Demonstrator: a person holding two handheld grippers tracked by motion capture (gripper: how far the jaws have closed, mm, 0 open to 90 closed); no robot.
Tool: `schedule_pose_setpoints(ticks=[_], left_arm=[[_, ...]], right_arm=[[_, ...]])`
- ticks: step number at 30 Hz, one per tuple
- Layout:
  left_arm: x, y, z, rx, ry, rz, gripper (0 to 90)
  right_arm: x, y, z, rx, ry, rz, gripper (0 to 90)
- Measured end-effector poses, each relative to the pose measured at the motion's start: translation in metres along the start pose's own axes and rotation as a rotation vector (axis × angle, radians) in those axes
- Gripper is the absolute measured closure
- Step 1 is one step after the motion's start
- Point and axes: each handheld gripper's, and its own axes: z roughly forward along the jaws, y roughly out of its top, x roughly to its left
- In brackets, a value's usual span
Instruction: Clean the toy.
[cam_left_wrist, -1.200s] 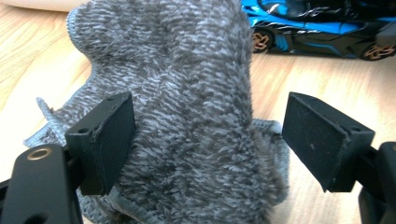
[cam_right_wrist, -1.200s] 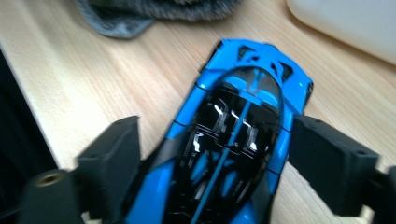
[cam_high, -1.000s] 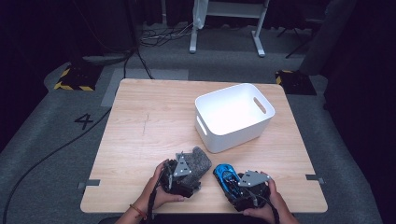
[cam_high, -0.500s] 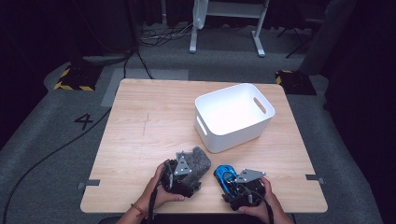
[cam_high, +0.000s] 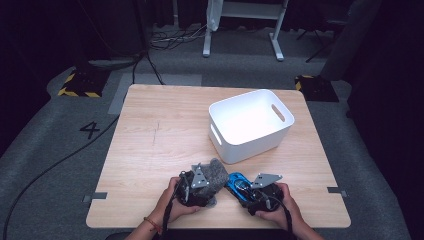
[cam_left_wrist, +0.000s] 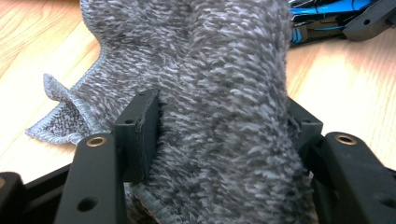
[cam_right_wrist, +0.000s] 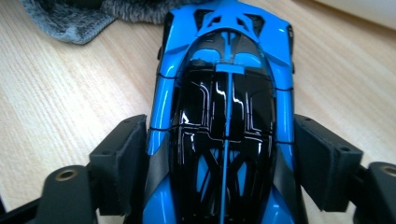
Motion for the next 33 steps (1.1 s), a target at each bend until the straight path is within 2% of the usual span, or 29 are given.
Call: schedule_pose_setpoints(ticks=[3, 4, 7, 8, 9, 11, 15, 16, 18, 21, 23, 26, 29, 30, 31, 32, 33], left_arm=[[0.002, 0.001, 0.001, -0.003, -0.006, -0.013, 37.2], [0.003, 0.001, 0.002, 0.002, -0.01, -0.016, 34.8], [0.002, 0.003, 0.006, 0.026, -0.023, -0.003, 28.8], [0.001, 0.004, 0.007, 0.039, -0.016, 0.014, 28.7], [0.0, 0.006, 0.008, 0.046, -0.008, 0.016, 28.8], [-0.001, 0.008, 0.011, 0.05, 0.002, 0.014, 28.8], [-0.003, 0.01, 0.013, 0.047, 0.015, 0.014, 29.1], [-0.002, 0.01, 0.013, 0.046, 0.017, 0.013, 30.1], [-0.001, 0.01, 0.013, 0.041, 0.025, 0.014, 34.7], [0.003, 0.011, 0.011, 0.039, 0.045, 0.008, 52.2], [0.005, 0.01, 0.01, 0.019, 0.054, 0.001, 62.4], [0.004, 0.007, 0.006, -0.022, 0.063, 0.017, 69.0], [-0.002, 0.009, -0.004, -0.099, -0.003, 0.044, 70.4], [-0.007, 0.011, -0.008, -0.125, -0.021, 0.063, 70.5], [-0.012, 0.014, -0.011, -0.153, -0.061, 0.062, 70.4], [-0.018, 0.017, -0.013, -0.175, -0.101, 0.073, 70.4], [-0.025, 0.021, -0.013, -0.182, -0.122, 0.096, 70.4]], right_arm=[[-0.008, 0.0, 0.0, -0.014, 0.021, -0.036, 26.2], [-0.011, 0.0, 0.0, -0.023, 0.032, -0.032, 26.5], [-0.019, -0.001, -0.003, -0.041, 0.062, -0.068, 27.6], [-0.021, -0.001, -0.003, -0.031, 0.061, -0.089, 27.5], [-0.022, -0.001, -0.002, -0.038, 0.066, -0.091, 27.4], [-0.021, -0.001, 0.0, -0.051, 0.065, -0.089, 27.1], [-0.023, 0.002, 0.005, -0.027, 0.08, -0.12, 25.1], [-0.024, 0.002, 0.006, -0.035, 0.089, -0.11, 24.8], [-0.025, 0.004, 0.009, -0.034, 0.097, -0.108, 24.7], [-0.024, 0.006, 0.01, -0.034, 0.094, -0.106, 26.2], [-0.025, 0.006, 0.009, -0.038, 0.094, -0.108, 26.3], [-0.026, 0.003, 0.007, -0.058, 0.105, -0.097, 26.5], [-0.033, 0.0, 0.004, -0.078, 0.145, -0.044, 26.7], [-0.036, -0.002, 0.003, -0.109, 0.168, -0.004, 28.2], [-0.039, -0.002, 0.001, -0.109, 0.19, 0.024, 28.2], [-0.041, -0.003, 0.0, -0.118, 0.198, 0.04, 28.2], [-0.041, -0.003, -0.001, -0.116, 0.186, 0.044, 28.2]])
